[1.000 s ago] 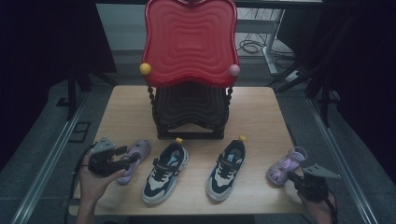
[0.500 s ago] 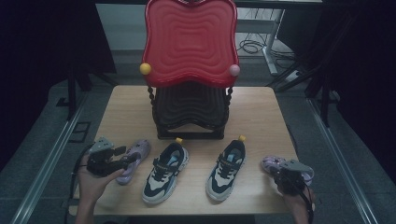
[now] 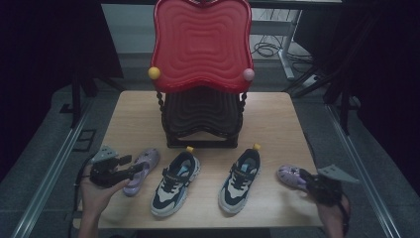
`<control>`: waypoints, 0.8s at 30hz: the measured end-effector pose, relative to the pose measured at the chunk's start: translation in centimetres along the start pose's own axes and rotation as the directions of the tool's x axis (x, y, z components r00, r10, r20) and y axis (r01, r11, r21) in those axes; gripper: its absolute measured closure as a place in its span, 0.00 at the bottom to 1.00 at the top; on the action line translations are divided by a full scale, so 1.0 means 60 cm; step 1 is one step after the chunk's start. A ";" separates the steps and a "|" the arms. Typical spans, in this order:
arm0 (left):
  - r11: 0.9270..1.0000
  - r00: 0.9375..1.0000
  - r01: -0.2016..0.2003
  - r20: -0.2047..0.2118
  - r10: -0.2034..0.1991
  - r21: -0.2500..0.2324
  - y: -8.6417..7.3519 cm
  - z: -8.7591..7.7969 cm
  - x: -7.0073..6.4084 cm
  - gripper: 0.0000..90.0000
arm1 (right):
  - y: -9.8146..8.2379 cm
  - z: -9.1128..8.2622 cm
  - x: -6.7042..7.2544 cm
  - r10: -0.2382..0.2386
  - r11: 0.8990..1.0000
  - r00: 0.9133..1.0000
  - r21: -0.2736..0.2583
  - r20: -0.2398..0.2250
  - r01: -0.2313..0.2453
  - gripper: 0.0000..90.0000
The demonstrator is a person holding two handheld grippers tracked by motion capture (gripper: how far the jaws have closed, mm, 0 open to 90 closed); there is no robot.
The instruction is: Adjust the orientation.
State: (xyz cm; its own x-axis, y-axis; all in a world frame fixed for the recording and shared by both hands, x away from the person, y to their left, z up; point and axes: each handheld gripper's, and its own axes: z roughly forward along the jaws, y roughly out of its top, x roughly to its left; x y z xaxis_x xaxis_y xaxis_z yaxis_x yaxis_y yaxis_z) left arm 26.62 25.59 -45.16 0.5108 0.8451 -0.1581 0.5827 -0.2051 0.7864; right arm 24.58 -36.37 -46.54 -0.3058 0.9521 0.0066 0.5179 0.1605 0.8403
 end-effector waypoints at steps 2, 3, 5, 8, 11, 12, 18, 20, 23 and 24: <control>1.000 1.000 0.002 -0.002 -0.002 -0.011 0.000 -0.001 0.000 0.47 | -0.004 -0.014 -0.031 0.042 0.999 0.999 -0.022 0.025 -0.042 0.99; 1.000 1.000 0.002 -0.002 -0.002 -0.015 0.001 0.000 -0.001 0.47 | -0.011 -0.023 -0.057 0.067 0.997 0.997 -0.030 0.046 -0.066 0.99; 1.000 1.000 0.001 -0.004 -0.001 -0.013 0.001 0.000 -0.002 0.47 | -0.014 -0.026 -0.068 0.079 0.997 0.996 -0.029 0.050 -0.078 0.99; 1.000 1.000 -0.001 -0.011 0.001 -0.012 0.000 0.002 -0.003 0.47 | -0.024 -0.030 -0.098 0.102 0.994 0.993 -0.032 0.064 -0.100 0.99; 1.000 1.000 0.000 -0.012 0.000 -0.011 0.000 0.003 -0.003 0.47 | -0.031 -0.029 -0.112 0.115 0.993 0.991 -0.022 0.074 -0.113 0.99; 1.000 1.000 0.001 -0.012 -0.001 -0.011 0.000 0.003 -0.002 0.47 | -0.036 -0.025 -0.119 0.119 0.993 0.990 -0.012 0.078 -0.118 0.99; 1.000 1.000 0.002 -0.015 -0.002 -0.007 0.000 0.002 0.000 0.47 | -0.049 -0.016 -0.131 0.131 0.991 0.989 0.001 0.075 -0.132 0.99; 1.000 1.000 0.007 -0.016 -0.007 -0.007 -0.001 0.001 0.000 0.47 | -0.052 -0.014 -0.135 0.144 0.989 0.987 -0.001 0.072 -0.145 0.99; 1.000 1.000 0.010 -0.017 -0.010 -0.007 -0.001 0.002 0.001 0.47 | -0.061 -0.013 -0.146 0.158 0.987 0.983 0.007 0.089 -0.160 1.00; 1.000 1.000 0.010 -0.017 -0.010 -0.007 -0.001 0.002 0.001 0.47 | -0.061 -0.013 -0.146 0.158 0.987 0.983 0.007 0.089 -0.160 1.00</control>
State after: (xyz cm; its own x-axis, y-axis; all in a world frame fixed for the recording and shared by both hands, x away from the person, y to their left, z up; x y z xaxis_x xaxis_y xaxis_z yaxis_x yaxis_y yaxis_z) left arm 26.67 25.61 -45.30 0.4942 0.8553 -0.1559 0.5836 -0.1935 0.7886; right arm 24.76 -45.49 -49.25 -0.1479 0.9848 0.0913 0.5657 0.0085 0.8245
